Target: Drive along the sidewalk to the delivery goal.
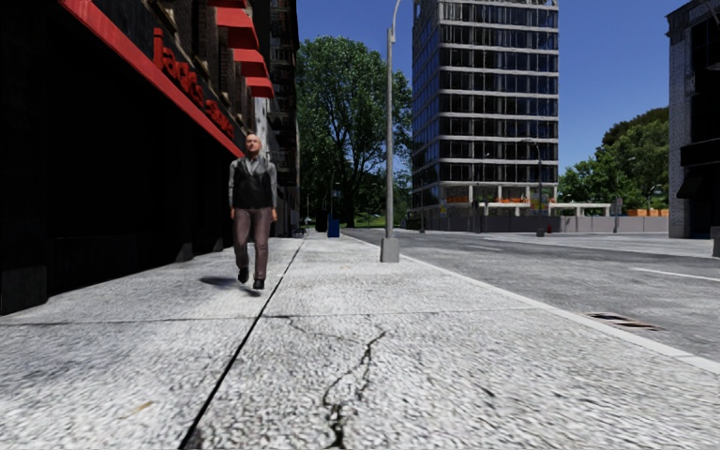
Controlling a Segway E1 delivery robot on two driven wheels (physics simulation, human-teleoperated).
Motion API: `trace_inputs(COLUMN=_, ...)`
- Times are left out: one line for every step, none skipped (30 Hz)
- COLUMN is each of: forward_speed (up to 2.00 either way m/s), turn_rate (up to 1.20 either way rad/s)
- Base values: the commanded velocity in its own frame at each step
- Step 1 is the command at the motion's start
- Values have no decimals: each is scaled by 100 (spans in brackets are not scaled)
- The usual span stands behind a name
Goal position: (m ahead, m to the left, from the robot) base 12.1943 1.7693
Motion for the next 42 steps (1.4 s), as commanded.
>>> trace_inputs(forward_speed=169, turn_rate=-20)
trace_inputs(forward_speed=160, turn_rate=-20)
trace_inputs(forward_speed=160, turn_rate=-20)
trace_inputs(forward_speed=145, turn_rate=-26)
trace_inputs(forward_speed=141, turn_rate=-31)
trace_inputs(forward_speed=140, turn_rate=-32)
trace_inputs(forward_speed=144, turn_rate=-37)
trace_inputs(forward_speed=144, turn_rate=-37)
trace_inputs(forward_speed=147, turn_rate=-48)
trace_inputs(forward_speed=151, turn_rate=-53)
trace_inputs(forward_speed=156, turn_rate=-54)
trace_inputs(forward_speed=161, turn_rate=-51)
trace_inputs(forward_speed=161, turn_rate=-51)
trace_inputs(forward_speed=162, turn_rate=-50)
trace_inputs(forward_speed=162, turn_rate=-49)
trace_inputs(forward_speed=162, turn_rate=-49)
trace_inputs(forward_speed=162, turn_rate=-40)
trace_inputs(forward_speed=162, turn_rate=-40)
trace_inputs(forward_speed=165, turn_rate=-13)
trace_inputs(forward_speed=172, turn_rate=-4)
trace_inputs(forward_speed=200, turn_rate=-2)
trace_inputs(forward_speed=200, turn_rate=0)
trace_inputs(forward_speed=200, turn_rate=0)
trace_inputs(forward_speed=200, turn_rate=0)
trace_inputs(forward_speed=200, turn_rate=6)
trace_inputs(forward_speed=200, turn_rate=17)
trace_inputs(forward_speed=200, turn_rate=28)
trace_inputs(forward_speed=200, turn_rate=28)
trace_inputs(forward_speed=200, turn_rate=38)
trace_inputs(forward_speed=200, turn_rate=51)
trace_inputs(forward_speed=200, turn_rate=54)
trace_inputs(forward_speed=200, turn_rate=54)
trace_inputs(forward_speed=200, turn_rate=55)
trace_inputs(forward_speed=200, turn_rate=56)
trace_inputs(forward_speed=200, turn_rate=56)
trace_inputs(forward_speed=200, turn_rate=56)
trace_inputs(forward_speed=200, turn_rate=56)
trace_inputs(forward_speed=200, turn_rate=56)
trace_inputs(forward_speed=200, turn_rate=56)
trace_inputs(forward_speed=200, turn_rate=56)
trace_inputs(forward_speed=200, turn_rate=56)
trace_inputs(forward_speed=200, turn_rate=56)
